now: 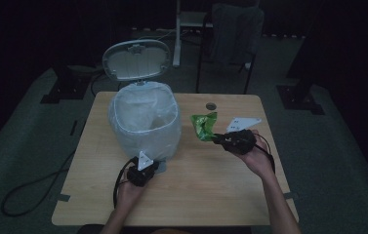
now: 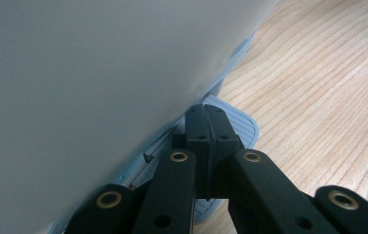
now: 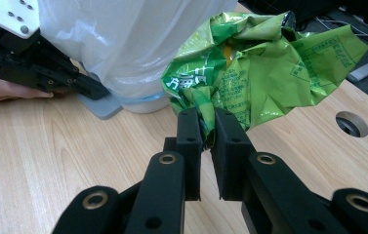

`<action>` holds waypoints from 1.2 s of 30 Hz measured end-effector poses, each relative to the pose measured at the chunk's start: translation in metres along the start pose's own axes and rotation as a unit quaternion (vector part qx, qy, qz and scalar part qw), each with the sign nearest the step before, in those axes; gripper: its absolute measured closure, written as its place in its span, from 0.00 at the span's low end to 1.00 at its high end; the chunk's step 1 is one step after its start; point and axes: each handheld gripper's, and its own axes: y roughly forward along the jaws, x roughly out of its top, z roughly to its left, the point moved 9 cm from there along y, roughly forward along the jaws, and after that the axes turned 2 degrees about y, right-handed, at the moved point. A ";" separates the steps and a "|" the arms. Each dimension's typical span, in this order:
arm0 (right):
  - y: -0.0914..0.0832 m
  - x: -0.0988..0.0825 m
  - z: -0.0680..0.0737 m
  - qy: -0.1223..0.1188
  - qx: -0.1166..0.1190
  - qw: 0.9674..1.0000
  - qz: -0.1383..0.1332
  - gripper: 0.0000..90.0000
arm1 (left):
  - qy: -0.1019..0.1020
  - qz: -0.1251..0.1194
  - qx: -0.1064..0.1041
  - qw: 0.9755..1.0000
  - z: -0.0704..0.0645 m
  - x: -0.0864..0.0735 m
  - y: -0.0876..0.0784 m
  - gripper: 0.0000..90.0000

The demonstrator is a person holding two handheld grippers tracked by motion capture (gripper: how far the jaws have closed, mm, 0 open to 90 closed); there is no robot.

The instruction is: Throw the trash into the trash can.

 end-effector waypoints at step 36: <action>-0.021 0.044 -0.009 -0.025 -0.016 0.999 -0.023 0.91 | 0.000 0.000 0.000 1.000 0.000 0.000 0.000 1.00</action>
